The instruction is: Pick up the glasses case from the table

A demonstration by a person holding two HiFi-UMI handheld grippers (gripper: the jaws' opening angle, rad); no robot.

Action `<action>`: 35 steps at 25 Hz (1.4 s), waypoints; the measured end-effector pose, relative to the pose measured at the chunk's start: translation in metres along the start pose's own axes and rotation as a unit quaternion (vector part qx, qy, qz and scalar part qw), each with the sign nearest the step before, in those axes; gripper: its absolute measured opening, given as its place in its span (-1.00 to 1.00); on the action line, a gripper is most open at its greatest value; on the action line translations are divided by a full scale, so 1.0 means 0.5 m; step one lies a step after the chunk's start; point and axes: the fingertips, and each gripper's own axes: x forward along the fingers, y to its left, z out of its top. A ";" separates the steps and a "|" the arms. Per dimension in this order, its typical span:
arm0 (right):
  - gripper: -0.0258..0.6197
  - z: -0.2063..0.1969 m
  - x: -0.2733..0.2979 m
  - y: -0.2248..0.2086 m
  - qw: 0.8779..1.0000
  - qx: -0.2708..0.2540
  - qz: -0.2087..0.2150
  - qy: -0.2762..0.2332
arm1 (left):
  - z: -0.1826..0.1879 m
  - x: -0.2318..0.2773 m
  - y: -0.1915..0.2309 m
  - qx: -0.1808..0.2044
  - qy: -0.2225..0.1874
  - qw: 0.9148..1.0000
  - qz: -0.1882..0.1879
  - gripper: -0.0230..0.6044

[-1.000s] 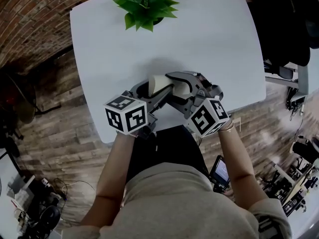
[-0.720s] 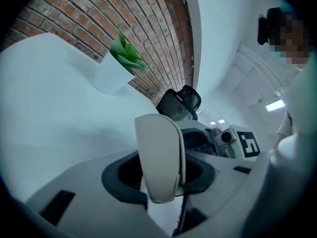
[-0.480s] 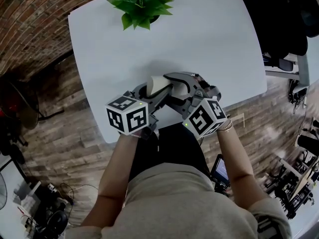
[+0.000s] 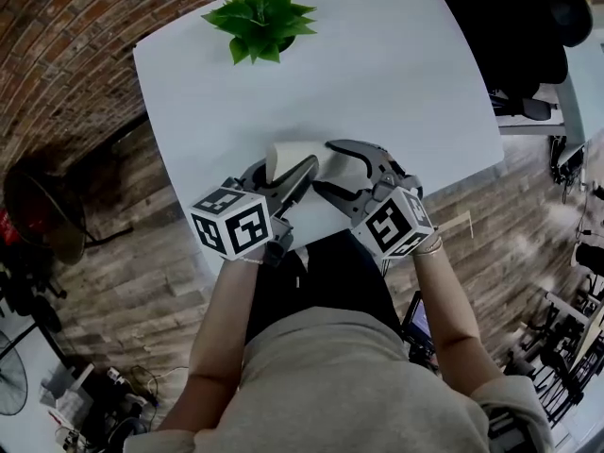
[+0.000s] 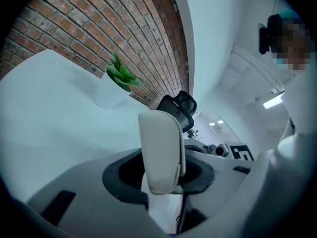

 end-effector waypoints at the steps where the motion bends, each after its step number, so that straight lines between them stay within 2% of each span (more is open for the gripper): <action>1: -0.08 0.003 -0.005 -0.003 1.000 0.010 -0.009 -0.002 | 0.007 -0.007 -0.002 0.001 -0.005 1.000 0.000 -0.44; 6: -0.15 0.036 -0.029 -0.023 0.996 0.063 -0.050 -0.031 | 0.044 -0.046 -0.011 0.018 -0.024 1.000 0.001 -0.44; 12: -0.32 0.086 -0.055 -0.048 0.985 0.127 -0.091 -0.077 | 0.088 -0.088 -0.022 0.039 -0.047 0.998 0.002 -0.44; 19: -0.57 0.137 -0.075 -0.060 0.977 0.144 -0.116 -0.102 | 0.139 -0.133 -0.040 0.072 -0.078 0.994 0.003 -0.44; 25: -0.89 0.183 -0.104 -0.087 0.964 0.171 -0.150 -0.139 | 0.185 -0.161 -0.060 0.096 -0.111 0.989 -0.005 -0.44; 35: -0.92 0.227 -0.161 -0.105 0.945 0.205 -0.176 -0.182 | 0.224 -0.193 -0.109 0.135 -0.157 0.978 -0.017 -0.44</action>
